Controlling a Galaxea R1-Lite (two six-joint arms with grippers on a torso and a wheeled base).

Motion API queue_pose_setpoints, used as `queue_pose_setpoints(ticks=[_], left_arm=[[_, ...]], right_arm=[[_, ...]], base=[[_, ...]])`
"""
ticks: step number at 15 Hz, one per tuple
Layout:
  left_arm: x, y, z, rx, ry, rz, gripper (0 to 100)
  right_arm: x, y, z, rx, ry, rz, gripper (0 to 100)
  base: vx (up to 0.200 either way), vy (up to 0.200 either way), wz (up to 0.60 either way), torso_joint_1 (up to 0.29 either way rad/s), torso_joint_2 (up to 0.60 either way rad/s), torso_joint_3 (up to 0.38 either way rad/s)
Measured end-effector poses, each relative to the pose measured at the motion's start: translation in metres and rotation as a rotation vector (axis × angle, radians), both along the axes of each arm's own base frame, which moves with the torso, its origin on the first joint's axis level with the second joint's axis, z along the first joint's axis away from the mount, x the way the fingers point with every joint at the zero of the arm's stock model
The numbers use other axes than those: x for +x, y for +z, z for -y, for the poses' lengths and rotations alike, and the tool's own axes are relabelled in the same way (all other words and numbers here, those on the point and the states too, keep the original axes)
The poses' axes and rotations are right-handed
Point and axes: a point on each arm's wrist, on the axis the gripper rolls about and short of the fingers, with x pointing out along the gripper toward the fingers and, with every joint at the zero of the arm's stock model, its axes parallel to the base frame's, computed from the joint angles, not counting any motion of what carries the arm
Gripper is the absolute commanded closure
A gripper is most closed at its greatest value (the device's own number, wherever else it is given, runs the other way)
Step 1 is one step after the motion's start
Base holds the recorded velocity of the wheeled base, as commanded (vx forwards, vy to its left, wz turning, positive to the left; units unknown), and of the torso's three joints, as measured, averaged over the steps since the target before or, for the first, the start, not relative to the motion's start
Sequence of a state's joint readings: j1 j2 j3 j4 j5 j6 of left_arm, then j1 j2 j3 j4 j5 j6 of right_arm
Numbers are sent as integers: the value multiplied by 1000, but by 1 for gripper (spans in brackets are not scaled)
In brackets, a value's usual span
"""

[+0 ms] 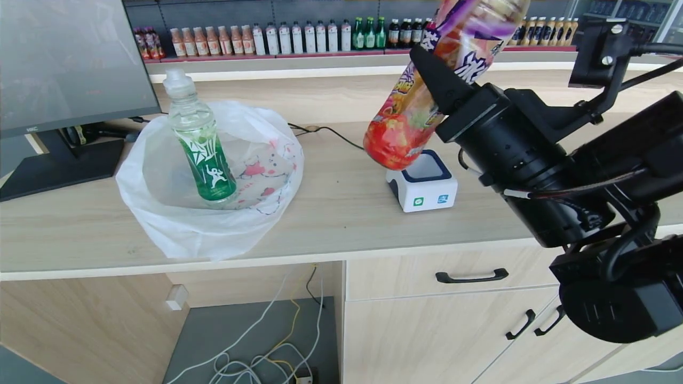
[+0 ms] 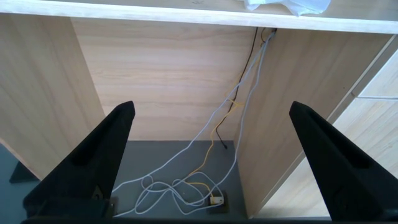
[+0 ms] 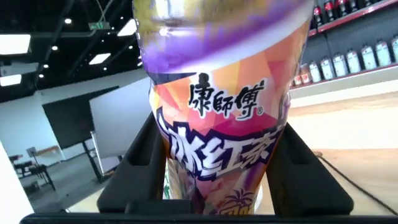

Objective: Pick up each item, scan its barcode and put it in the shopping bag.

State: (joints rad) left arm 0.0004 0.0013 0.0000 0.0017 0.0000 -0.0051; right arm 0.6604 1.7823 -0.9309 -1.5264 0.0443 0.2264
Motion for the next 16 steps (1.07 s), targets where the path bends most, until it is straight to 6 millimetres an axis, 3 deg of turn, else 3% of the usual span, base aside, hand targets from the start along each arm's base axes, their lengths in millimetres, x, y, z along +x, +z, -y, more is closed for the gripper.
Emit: queue_pose_setpoints(ticks=[5, 11, 16], left_arm=[[0, 0, 0, 1, 0, 0, 0], [0, 0, 0, -4, 1, 0, 0], [0, 0, 0, -5, 0, 0, 0]], right_arm=[[-7, 11, 14, -276, -308, 210, 100], [-8, -6, 17, -288, -328, 172, 100], [-9, -6, 19, -276, -342, 172, 100]], base=[[0, 0, 0, 0, 0, 0], [0, 0, 0, 0, 0, 0], [0, 200, 0, 4, 4, 2]])
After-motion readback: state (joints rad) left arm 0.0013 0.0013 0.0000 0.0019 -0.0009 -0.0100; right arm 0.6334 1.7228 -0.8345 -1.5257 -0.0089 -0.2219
